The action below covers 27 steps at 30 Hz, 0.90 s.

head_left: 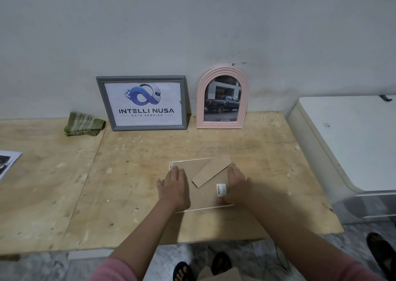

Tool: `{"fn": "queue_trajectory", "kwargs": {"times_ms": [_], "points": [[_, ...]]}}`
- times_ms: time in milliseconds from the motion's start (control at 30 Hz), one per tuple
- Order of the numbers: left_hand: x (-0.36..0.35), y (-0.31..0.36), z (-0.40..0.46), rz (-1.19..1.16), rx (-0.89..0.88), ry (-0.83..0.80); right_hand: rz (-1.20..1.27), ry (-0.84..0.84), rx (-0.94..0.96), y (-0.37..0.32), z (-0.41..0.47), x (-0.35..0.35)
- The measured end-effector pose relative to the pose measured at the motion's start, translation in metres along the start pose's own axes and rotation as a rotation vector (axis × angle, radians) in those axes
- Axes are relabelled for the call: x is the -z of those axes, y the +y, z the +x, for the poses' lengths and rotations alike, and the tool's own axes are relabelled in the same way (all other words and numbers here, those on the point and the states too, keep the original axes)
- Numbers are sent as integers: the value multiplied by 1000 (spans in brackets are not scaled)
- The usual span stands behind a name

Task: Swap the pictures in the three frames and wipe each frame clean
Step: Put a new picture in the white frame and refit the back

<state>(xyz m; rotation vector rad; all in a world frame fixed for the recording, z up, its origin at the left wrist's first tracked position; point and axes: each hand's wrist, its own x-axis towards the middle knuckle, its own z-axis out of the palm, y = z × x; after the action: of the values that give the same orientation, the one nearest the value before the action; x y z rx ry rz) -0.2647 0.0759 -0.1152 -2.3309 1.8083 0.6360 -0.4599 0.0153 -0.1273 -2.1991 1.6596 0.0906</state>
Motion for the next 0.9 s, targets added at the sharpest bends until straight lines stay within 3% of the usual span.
{"fn": "queue_trajectory", "kwargs": {"times_ms": [200,367,500,667,900], "points": [[8,-2,16,74,-165,-214,-158,-118,71,4,13,1],[5,-4,22,133,-191,-215,-159,-138,85,8,14,-10],[5,-6,24,153,-202,-207,-262,-59,112,13,20,-17],[6,-8,24,150,-207,-204,-249,-186,157,15,21,-11],[12,-9,22,134,-200,-222,-305,-42,82,6,15,-10]]}}
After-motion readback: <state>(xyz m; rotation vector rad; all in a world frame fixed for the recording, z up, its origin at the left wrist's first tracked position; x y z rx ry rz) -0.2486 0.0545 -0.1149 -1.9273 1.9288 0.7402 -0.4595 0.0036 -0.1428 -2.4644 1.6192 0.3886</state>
